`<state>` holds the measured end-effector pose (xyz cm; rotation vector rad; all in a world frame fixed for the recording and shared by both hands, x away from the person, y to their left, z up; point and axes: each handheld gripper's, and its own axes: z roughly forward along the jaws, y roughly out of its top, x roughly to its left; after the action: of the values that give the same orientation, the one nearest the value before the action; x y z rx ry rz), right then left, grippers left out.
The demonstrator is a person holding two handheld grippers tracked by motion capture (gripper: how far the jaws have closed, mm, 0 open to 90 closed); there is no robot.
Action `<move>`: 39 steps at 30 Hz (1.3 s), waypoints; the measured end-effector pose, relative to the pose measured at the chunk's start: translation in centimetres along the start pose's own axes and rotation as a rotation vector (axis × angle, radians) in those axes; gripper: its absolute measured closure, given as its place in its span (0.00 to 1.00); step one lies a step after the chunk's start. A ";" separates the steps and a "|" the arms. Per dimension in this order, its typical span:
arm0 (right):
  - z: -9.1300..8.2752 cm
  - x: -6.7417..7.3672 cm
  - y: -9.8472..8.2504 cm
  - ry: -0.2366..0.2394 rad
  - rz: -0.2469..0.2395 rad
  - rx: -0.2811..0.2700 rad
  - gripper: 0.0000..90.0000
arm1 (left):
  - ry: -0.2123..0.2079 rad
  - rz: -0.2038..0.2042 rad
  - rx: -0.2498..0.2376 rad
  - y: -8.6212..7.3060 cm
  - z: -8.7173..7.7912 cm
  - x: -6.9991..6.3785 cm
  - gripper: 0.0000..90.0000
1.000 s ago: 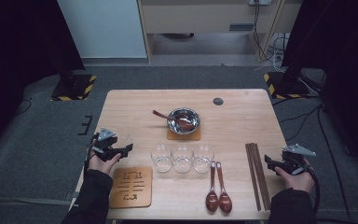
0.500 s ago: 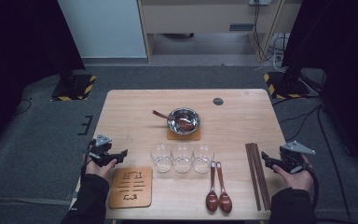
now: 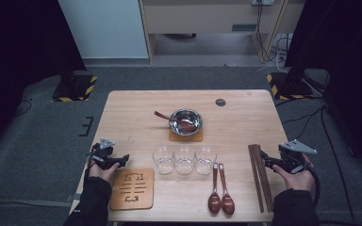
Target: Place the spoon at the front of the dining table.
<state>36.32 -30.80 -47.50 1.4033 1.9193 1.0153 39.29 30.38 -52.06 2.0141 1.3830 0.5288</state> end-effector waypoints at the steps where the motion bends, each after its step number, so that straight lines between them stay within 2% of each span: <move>1: 0.0 0.1 0.1 0.004 -0.003 -0.004 0.25 | 0.000 0.005 0.007 -0.1 0.1 -0.1 0.23; 4: -0.2 0.5 0.4 0.014 -0.013 -0.010 0.26 | 0.001 0.010 0.029 -0.2 0.5 -0.3 0.23; 10: -0.4 1.2 1.0 0.032 -0.027 -0.022 0.27 | 0.010 0.016 0.026 -0.3 0.7 -0.4 0.22; 25: -0.7 2.9 2.1 0.075 -0.058 -0.042 0.28 | 0.049 -0.014 -0.033 -0.9 1.2 -0.8 0.12; 29: -0.8 3.1 2.2 0.083 -0.062 -0.035 0.28 | 0.050 -0.014 -0.033 -0.9 1.2 -0.8 0.11; 34: -0.5 3.5 2.1 0.096 -0.065 -0.017 0.31 | 0.061 -0.029 -0.017 -0.8 1.4 -0.8 0.04; 39: -0.1 3.7 1.8 0.104 -0.071 0.005 0.33 | 0.069 -0.035 -0.010 -0.8 1.4 -0.8 0.01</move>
<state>36.10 -27.00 -45.91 1.2987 2.0324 1.0693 39.37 29.48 -53.65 1.9770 1.4509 0.5934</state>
